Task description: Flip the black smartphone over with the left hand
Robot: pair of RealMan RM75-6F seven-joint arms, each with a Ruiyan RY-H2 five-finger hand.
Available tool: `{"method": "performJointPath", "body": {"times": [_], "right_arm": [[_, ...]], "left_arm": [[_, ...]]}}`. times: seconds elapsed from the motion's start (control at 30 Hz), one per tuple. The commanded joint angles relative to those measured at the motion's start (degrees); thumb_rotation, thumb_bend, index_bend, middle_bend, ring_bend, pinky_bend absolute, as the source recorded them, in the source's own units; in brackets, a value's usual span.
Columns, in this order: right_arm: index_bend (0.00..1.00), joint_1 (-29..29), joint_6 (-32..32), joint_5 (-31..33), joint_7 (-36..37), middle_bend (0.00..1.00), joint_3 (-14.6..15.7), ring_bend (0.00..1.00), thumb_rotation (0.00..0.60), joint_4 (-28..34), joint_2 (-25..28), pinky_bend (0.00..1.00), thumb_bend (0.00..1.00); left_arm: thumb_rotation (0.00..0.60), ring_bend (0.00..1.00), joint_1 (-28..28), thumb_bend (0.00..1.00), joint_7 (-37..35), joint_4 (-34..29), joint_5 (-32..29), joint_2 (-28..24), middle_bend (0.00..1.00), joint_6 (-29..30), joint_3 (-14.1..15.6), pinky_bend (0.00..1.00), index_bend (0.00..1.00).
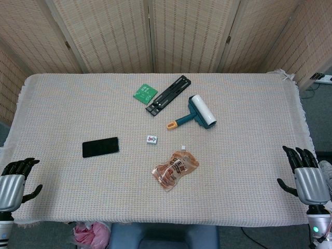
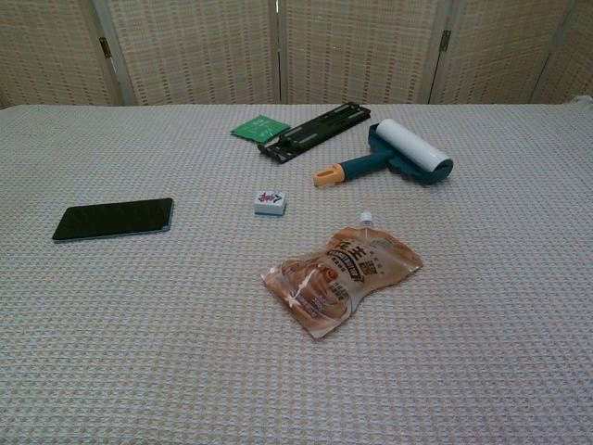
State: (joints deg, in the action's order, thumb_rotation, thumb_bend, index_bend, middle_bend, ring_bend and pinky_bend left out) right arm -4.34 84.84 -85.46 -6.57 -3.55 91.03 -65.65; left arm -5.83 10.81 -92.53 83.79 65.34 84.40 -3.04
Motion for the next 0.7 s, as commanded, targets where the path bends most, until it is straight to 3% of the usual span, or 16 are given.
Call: {"method": "performJointPath", "body": {"times": [0.03, 0.4, 0.7], "right_arm": [[0.00, 0.0, 0.0, -0.2, 0.6, 0.15, 0.1, 0.11, 0.600, 0.0, 0.1, 0.12, 0.14], [0.00, 0.3, 0.6, -0.7, 1.4, 0.15, 0.2, 0.11, 0.600, 0.0, 0.6, 0.12, 0.14], [0.00, 0.3, 0.7, -1.2, 1.4, 0.15, 0.2, 0.11, 0.600, 0.6, 1.2, 0.12, 0.14]], "left_arm": [[0.600, 0.22, -0.2, 0.26, 0.8, -0.4, -0.2, 0.0, 0.23, 0.0, -0.1, 0.22, 0.25], [0.600, 0.22, -2.2, 0.26, 0.6, 0.7, 0.4, 1.6, 0.23, -0.9, -1.5, 0.22, 0.26], [0.600, 0.22, -9.5, 0.26, 2.1, 3.7, -1.2, 5.3, 0.23, -9.9, -3.9, 0.22, 0.28]]}}
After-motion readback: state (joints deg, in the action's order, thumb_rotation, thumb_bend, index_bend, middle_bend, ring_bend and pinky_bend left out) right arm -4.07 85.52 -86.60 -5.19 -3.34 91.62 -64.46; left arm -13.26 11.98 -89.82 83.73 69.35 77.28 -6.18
